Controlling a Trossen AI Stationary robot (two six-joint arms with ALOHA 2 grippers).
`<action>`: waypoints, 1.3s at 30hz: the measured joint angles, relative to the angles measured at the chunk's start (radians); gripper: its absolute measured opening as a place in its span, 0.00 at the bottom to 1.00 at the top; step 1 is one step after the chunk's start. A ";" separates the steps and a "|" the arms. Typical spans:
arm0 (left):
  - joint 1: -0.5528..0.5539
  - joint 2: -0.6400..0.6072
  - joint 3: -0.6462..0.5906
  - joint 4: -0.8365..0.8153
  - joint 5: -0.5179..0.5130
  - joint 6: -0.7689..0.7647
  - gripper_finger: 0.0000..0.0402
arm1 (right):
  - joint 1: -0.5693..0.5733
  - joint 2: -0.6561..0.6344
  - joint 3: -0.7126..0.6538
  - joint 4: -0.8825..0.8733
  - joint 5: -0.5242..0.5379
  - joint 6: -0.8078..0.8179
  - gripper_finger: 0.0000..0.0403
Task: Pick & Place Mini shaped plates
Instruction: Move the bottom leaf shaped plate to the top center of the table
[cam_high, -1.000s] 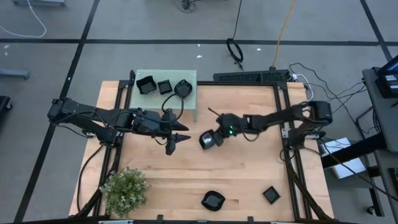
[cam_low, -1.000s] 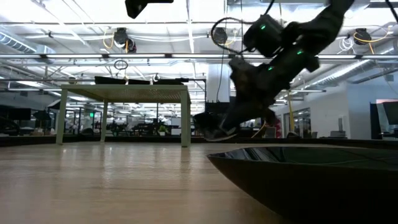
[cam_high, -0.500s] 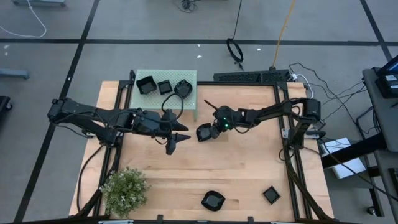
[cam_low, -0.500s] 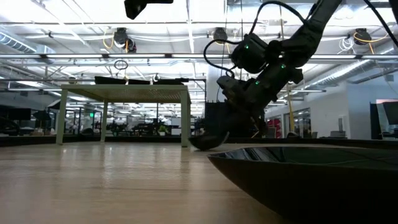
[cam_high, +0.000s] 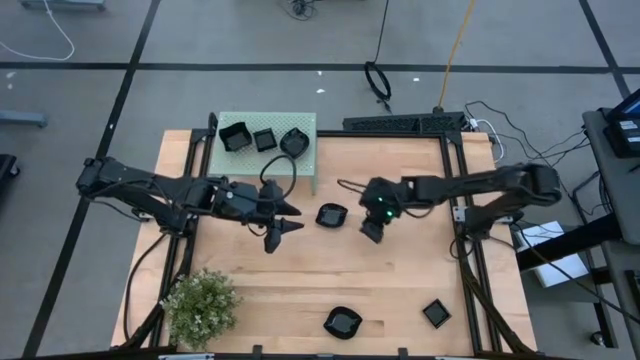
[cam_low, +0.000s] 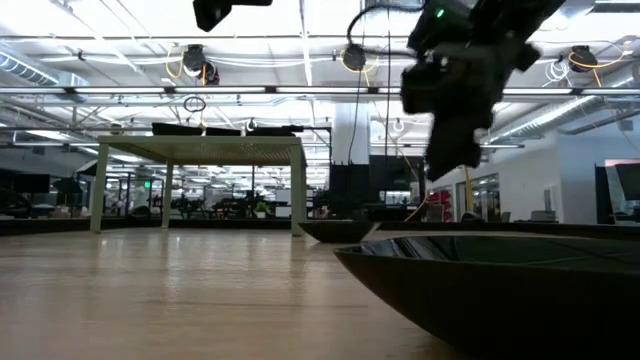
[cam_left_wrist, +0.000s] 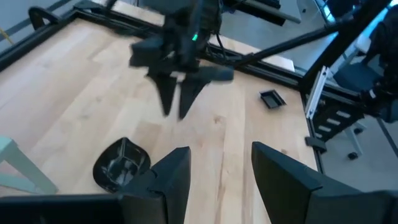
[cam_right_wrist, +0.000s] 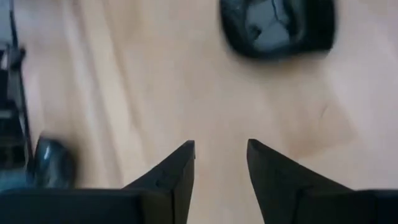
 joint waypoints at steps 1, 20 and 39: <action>-0.006 0.000 0.000 -0.006 0.000 0.000 0.43 | 0.024 -0.023 0.000 -0.031 0.000 0.004 0.33; -0.128 0.000 0.000 -0.141 0.002 0.000 0.43 | 0.545 0.256 0.000 0.534 0.134 0.348 0.47; -0.240 0.000 0.000 -0.160 0.001 -0.002 0.43 | 0.628 0.498 0.004 0.812 0.138 0.389 0.42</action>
